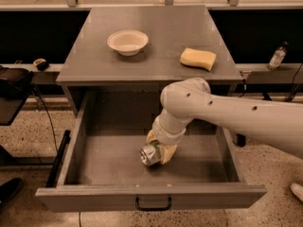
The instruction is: Place 7up can into top drawer
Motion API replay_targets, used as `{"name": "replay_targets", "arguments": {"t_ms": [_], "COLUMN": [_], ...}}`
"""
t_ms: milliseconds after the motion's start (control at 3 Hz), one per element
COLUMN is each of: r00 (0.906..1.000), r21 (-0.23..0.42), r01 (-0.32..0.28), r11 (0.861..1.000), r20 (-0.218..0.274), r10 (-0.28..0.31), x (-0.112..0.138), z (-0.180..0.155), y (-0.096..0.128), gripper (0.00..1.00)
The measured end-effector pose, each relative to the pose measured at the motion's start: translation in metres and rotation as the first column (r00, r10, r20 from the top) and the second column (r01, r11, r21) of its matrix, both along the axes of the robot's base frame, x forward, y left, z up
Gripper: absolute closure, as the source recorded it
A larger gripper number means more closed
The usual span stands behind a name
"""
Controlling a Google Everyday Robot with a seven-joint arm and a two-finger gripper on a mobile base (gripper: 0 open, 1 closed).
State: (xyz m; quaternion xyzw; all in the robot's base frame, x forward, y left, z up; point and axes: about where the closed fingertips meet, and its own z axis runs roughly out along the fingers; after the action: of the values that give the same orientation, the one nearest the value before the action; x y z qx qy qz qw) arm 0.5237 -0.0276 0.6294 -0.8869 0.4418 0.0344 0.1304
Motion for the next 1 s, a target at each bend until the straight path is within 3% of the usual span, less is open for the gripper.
{"name": "replay_targets", "arguments": {"t_ms": [333,1000], "r00": [1.0,1.0], "r21": [0.001,0.001], "r01": [-0.002,-0.002], "r11": [1.0,1.0], "r20": [-0.007,-0.007], "r10": [0.002,0.002], "x": [-0.0008,-0.0008], "z": [-0.0039,-0.0039], "y": [0.0,0.0], "gripper": [0.5,0.04]}}
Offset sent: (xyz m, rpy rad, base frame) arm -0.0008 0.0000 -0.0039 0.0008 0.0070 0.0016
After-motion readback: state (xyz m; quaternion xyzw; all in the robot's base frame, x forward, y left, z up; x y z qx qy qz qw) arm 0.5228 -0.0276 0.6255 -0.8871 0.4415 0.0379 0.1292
